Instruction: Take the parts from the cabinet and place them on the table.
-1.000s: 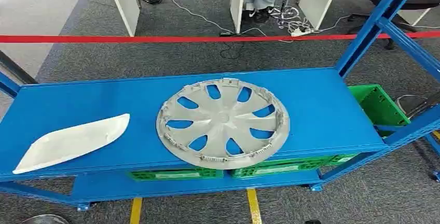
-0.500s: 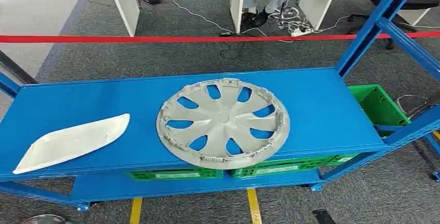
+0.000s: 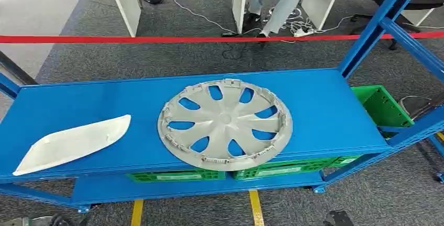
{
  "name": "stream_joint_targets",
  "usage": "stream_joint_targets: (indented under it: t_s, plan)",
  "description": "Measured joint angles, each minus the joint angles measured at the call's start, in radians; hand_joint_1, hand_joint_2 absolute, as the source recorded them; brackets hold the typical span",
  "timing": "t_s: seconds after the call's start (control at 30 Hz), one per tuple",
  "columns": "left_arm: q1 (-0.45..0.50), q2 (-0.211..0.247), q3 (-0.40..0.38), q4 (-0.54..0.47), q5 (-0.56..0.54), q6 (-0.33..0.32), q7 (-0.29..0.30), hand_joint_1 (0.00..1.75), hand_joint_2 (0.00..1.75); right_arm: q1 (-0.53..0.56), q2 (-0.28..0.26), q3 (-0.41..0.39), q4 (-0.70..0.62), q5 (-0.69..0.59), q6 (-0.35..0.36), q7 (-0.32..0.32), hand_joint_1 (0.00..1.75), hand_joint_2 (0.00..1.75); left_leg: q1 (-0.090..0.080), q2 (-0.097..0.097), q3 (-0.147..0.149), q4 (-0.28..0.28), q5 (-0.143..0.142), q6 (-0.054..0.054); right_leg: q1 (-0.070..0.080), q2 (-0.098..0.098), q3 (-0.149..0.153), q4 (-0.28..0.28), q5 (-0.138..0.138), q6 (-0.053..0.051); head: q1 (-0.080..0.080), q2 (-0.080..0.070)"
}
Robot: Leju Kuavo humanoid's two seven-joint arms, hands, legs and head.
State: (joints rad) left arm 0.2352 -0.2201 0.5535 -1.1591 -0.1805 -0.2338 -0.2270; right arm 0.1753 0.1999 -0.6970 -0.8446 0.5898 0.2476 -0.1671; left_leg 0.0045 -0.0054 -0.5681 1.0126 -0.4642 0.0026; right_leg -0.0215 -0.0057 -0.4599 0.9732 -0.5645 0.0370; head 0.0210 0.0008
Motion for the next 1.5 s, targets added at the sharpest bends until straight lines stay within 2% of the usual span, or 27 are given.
stream_joint_targets:
  t_s: [0.17, 0.5, 0.8, 1.17, 1.33, 1.43, 1.5]
  plan:
    - [0.024, 0.037, -0.050, -0.148, -0.041, 0.070, -0.034, 0.00, 1.75, -0.001, 0.017, -0.063, -0.025, 0.060, 0.013, -0.010, 0.00, 1.75, 0.000, 0.000, 0.000, 0.000, 0.000, 0.000, 0.000, 0.000, 0.000, 0.000, 0.000, 0.000, 0.000, 0.000]
    - [0.049, 0.158, -0.205, -0.395, -0.149, 0.218, -0.074, 0.00, 1.75, -0.017, 0.034, -0.161, -0.033, 0.170, 0.017, -0.035, 0.00, 1.75, 0.000, 0.000, 0.000, 0.000, 0.000, 0.000, 0.000, -0.001, 0.000, 0.000, 0.000, 0.000, 0.001, 0.000]
    - [0.043, 0.285, -0.385, -0.594, -0.248, 0.339, -0.131, 0.00, 1.75, -0.039, 0.039, -0.234, -0.018, 0.269, 0.004, -0.065, 0.00, 1.75, 0.000, 0.000, 0.001, 0.000, 0.001, 0.000, 0.000, 0.001, 0.000, 0.000, 0.001, 0.000, 0.001, 0.000]
    - [0.014, 0.458, -0.628, -0.824, -0.335, 0.440, -0.215, 0.00, 1.75, -0.071, 0.042, -0.309, 0.019, 0.384, -0.016, -0.098, 0.00, 1.75, 0.000, 0.000, 0.001, 0.000, 0.001, 0.000, 0.000, 0.001, 0.000, 0.000, 0.001, 0.000, 0.000, 0.000]
    - [0.011, 0.527, -0.716, -0.916, -0.379, 0.453, -0.201, 0.00, 1.75, -0.081, 0.048, -0.345, 0.032, 0.429, -0.024, -0.109, 0.00, 1.75, 0.000, 0.000, 0.000, 0.000, 0.001, 0.000, 0.000, 0.001, 0.000, 0.000, 0.001, 0.000, 0.000, 0.000]
    - [0.021, 0.556, -0.732, -0.943, -0.398, 0.414, -0.122, 0.00, 1.75, -0.082, 0.055, -0.364, 0.032, 0.441, -0.024, -0.108, 0.00, 1.75, 0.000, 0.000, 0.000, 0.000, 0.001, 0.000, 0.000, 0.000, 0.000, 0.000, 0.000, 0.000, 0.000, 0.000]
    - [0.022, 0.559, -0.736, -0.946, -0.405, 0.401, -0.095, 0.00, 1.75, -0.082, 0.055, -0.365, 0.032, 0.445, -0.024, -0.108, 0.00, 1.75, 0.000, 0.000, 0.000, 0.000, 0.001, 0.000, 0.000, 0.000, 0.000, 0.000, 0.000, 0.000, 0.000, 0.000]
